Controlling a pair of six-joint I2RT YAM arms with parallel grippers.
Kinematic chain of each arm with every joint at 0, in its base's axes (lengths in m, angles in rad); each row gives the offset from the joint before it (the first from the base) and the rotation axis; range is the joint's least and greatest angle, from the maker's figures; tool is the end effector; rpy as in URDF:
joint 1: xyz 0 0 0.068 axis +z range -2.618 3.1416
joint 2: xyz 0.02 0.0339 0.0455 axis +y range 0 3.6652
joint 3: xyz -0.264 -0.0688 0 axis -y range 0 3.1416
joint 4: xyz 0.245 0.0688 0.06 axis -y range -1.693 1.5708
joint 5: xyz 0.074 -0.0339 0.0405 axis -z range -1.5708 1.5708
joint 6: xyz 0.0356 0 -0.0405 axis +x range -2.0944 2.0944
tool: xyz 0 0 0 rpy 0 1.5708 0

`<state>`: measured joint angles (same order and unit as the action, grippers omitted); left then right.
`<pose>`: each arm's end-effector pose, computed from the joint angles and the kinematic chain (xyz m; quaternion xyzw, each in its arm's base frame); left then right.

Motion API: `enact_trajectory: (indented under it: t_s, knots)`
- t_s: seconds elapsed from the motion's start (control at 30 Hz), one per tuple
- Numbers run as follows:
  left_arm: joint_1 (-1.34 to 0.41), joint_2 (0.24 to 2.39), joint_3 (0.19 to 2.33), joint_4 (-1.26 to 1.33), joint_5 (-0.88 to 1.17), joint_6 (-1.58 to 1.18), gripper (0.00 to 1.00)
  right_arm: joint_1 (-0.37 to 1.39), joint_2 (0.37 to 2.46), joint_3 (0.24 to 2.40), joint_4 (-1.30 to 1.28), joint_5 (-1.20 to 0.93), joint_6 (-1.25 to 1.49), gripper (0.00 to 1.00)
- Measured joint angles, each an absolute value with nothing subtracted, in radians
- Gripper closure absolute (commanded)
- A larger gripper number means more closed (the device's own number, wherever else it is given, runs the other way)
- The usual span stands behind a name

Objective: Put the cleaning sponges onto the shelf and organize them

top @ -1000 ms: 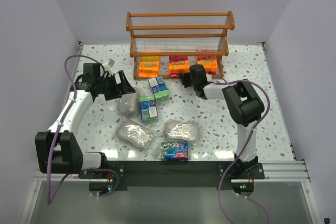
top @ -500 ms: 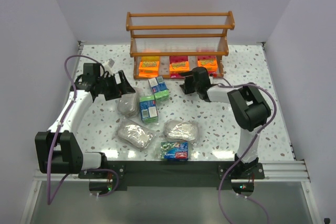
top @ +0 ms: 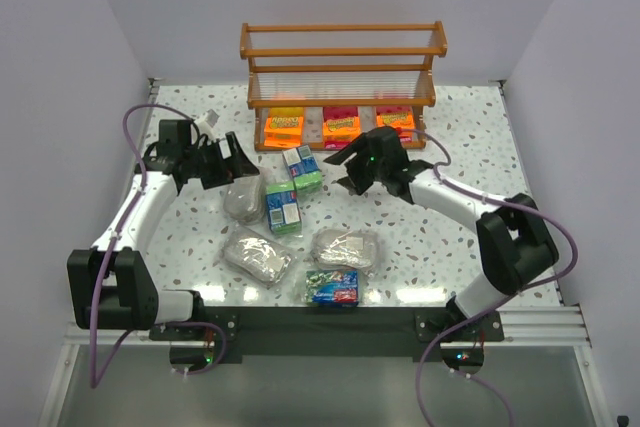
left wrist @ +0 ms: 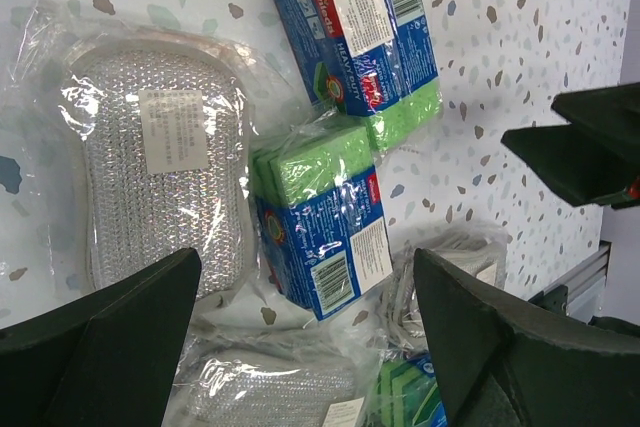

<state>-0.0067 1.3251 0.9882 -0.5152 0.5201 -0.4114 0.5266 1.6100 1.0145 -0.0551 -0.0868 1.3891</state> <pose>0.2758 -0.0195 0.2663 -0.0932 0.9044 -0.3060 0.2825 0.3044 0.1806 0.2232 0.3567 0.8213 0.3852 0.2234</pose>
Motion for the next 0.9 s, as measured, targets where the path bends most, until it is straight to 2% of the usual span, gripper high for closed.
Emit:
enact_trajectory:
  t_s: [0.3,0.57,0.73,0.9]
  knots:
    - [-0.007,1.325,0.987,-0.501,0.529,-0.427,0.07,0.677,1.661,1.107,-0.139,-0.071,1.413,0.32]
    - [-0.007,1.296,0.983,-0.506,0.517,-0.427,0.07,0.698,1.758,1.174,-0.2,0.0,1.492,0.35]
    - [-0.007,1.287,0.983,-0.514,0.511,-0.426,0.07,0.698,1.824,1.199,-0.212,0.012,1.546,0.4]
    - [-0.007,1.286,0.983,-0.518,0.507,-0.426,0.07,0.699,1.887,1.211,-0.211,0.022,1.584,0.51]
